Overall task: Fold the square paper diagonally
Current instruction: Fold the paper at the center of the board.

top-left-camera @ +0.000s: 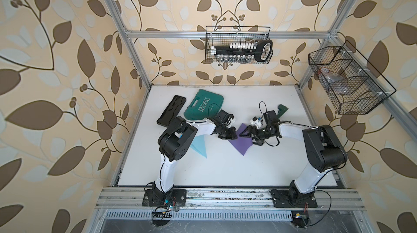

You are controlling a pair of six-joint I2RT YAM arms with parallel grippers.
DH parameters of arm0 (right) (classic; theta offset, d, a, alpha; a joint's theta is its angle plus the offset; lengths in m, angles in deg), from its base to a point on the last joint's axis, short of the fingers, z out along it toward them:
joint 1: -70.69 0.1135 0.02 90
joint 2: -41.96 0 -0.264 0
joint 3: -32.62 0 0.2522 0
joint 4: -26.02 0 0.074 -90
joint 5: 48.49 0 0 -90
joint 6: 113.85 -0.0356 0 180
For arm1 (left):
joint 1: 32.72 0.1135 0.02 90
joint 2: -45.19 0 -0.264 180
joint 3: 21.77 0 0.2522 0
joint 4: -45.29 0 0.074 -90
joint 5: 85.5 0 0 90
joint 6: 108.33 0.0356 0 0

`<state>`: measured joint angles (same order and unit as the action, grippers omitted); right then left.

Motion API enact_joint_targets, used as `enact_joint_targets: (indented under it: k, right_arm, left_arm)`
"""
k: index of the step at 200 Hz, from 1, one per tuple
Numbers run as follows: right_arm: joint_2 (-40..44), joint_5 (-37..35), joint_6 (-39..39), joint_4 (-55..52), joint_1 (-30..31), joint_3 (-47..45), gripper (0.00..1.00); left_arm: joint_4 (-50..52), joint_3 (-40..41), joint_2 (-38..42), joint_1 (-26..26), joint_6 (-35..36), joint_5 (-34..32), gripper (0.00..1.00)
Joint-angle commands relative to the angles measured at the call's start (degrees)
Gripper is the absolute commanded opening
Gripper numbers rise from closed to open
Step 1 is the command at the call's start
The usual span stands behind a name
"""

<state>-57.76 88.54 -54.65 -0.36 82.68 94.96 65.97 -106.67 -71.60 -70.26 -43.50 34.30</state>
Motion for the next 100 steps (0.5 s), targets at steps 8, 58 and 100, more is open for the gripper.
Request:
enact_joint_targets:
  k: [8, 58, 100]
  right_arm:
    - [1.70, 4.26, -4.49, 6.22, 1.33, -1.25, 0.91]
    - [5.94, -6.33, -1.72, -2.65, 1.72, 1.19, 0.80]
    - [7.07, -8.74, -1.00, -5.33, 1.67, 2.54, 0.79]
  left_arm:
    - [4.46, -0.06, -2.63, -0.21, 1.76, -3.43, 0.15]
    - [4.67, 0.04, -2.34, -0.22, 1.88, -3.87, 0.15]
    - [5.19, -0.28, -2.55, -0.20, 2.05, -4.21, 0.14]
